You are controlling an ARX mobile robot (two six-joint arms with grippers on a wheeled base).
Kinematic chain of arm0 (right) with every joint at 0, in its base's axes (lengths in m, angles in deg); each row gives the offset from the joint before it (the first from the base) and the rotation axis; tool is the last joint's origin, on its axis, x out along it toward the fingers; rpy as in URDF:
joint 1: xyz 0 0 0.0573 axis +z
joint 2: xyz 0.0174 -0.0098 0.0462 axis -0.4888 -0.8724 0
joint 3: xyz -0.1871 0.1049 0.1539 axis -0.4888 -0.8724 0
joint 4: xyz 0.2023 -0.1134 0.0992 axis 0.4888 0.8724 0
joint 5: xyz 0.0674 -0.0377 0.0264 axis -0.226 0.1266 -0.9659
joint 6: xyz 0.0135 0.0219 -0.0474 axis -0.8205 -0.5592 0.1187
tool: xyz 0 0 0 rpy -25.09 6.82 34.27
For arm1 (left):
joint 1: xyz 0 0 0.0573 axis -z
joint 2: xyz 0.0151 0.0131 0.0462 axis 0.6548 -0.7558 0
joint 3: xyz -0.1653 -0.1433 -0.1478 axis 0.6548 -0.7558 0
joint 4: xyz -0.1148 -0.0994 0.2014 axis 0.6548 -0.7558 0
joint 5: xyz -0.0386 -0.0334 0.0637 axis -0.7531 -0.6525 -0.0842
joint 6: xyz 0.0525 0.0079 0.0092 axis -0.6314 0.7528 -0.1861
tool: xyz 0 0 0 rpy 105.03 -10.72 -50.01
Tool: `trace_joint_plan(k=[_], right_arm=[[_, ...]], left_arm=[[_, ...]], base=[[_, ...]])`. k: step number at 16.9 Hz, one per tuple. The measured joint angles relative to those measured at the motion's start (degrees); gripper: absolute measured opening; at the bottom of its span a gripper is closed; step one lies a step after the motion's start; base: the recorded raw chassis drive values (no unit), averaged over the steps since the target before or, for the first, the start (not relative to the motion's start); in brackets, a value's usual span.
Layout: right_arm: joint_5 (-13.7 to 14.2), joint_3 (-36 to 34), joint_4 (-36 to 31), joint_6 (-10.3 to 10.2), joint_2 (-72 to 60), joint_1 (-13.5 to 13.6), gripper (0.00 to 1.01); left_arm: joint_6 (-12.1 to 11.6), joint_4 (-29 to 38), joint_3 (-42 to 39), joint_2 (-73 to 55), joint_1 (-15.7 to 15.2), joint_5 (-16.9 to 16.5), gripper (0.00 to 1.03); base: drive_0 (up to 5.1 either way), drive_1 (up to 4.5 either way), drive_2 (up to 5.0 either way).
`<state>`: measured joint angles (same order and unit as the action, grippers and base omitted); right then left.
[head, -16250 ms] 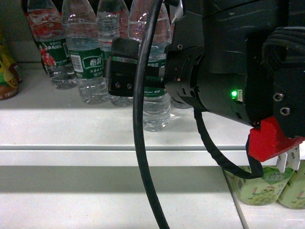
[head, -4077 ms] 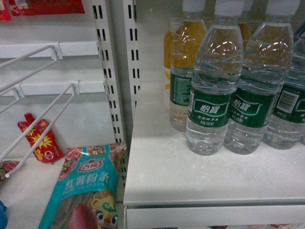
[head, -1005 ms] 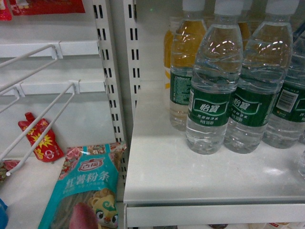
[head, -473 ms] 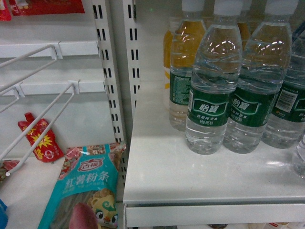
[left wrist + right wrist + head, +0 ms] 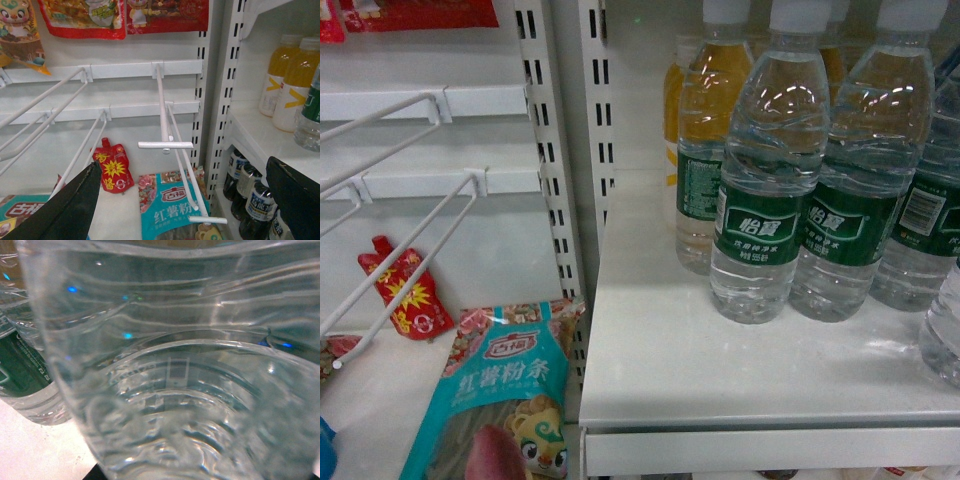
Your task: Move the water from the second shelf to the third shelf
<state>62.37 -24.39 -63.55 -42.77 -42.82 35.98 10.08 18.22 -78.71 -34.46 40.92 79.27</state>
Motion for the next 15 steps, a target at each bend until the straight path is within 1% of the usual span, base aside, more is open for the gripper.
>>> trace_joint_plan(k=[2, 5, 14, 15], right_arm=[[0.15, -0.04, 0.81, 0.11, 0.74, -0.50, 0.39], [0.61, -0.07, 0.09, 1.01, 0.50, -0.72, 0.39], [0.81, -0.07, -0.81, 1.38, -0.24, -0.70, 0.39], [0.79, -0.07, -0.85, 1.57, -0.24, -0.70, 0.41]], left_arm=[[0.00, 0.02, 0.00, 0.00, 0.00, 0.00, 0.98], [0.00, 0.00, 0.00, 0.00, 0.00, 0.00, 0.98], [0.00, 0.00, 0.00, 0.00, 0.00, 0.00, 0.98], [0.00, 0.00, 0.00, 0.00, 0.00, 0.00, 0.98]], base=[[0.0, 0.00, 0.0], [0.0, 0.00, 0.0], [0.0, 0.00, 0.0], [0.0, 0.00, 0.0]])
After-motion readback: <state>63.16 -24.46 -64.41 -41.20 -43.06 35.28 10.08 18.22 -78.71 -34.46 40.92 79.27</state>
